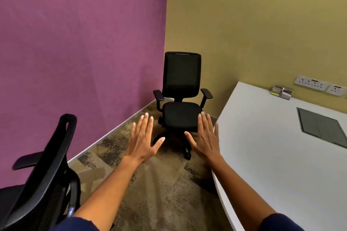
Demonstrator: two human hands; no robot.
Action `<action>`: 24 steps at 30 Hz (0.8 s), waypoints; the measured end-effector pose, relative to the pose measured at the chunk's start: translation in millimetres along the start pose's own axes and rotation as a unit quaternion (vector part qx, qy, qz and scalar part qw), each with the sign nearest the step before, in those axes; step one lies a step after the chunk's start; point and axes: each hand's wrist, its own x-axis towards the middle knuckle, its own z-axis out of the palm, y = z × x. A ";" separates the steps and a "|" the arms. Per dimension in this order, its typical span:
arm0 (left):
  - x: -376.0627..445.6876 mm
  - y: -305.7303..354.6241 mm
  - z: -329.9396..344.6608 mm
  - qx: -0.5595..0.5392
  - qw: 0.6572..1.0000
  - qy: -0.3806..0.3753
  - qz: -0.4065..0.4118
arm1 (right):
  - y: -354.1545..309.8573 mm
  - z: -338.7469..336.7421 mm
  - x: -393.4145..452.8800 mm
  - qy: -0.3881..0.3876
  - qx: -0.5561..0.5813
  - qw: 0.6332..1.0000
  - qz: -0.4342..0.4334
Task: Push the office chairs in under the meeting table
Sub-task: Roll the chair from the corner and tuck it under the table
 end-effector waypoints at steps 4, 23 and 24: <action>67.7 -20.6 10.4 -0.003 1.000 0.011 -0.020 | 11.1 23.6 74.1 -0.004 0.013 1.000 0.009; 452.3 -256.7 89.4 -0.006 1.000 -0.005 0.000 | -10.0 220.7 475.2 -0.017 -0.022 1.000 0.009; 468.6 -266.7 92.1 -0.004 1.000 -0.006 0.005 | -11.7 229.7 490.8 -0.015 -0.023 1.000 0.012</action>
